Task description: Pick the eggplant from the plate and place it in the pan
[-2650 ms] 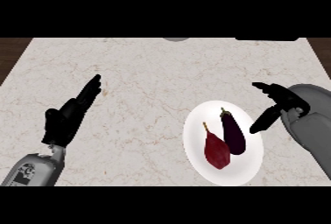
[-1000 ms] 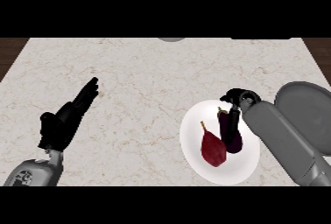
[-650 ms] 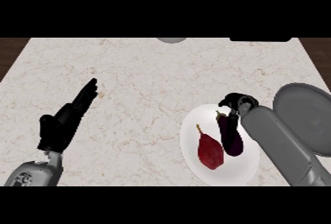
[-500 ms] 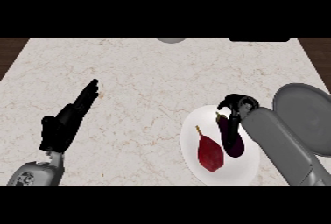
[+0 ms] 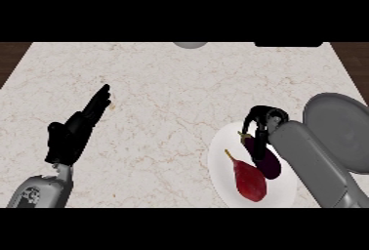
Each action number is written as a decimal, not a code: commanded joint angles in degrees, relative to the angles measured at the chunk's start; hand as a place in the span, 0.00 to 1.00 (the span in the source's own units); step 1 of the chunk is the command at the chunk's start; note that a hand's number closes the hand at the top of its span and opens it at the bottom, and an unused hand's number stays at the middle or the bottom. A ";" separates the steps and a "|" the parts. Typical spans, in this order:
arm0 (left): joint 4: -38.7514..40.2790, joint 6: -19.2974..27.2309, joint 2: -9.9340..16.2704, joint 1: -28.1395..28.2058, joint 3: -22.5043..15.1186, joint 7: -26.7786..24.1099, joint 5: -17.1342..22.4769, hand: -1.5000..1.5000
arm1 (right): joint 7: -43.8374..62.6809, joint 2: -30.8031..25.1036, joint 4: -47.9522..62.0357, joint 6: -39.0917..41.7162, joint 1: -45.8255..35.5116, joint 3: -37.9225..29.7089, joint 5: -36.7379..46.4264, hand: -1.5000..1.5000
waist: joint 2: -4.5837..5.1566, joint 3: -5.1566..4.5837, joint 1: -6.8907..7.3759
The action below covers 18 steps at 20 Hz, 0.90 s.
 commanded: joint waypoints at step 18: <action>-2.21 1.79 0.81 7.00 4.39 0.24 0.05 0.50 | -12.79 -13.41 -66.59 -31.51 20.25 5.30 28.76 1.00 | -1.93 1.20 -8.53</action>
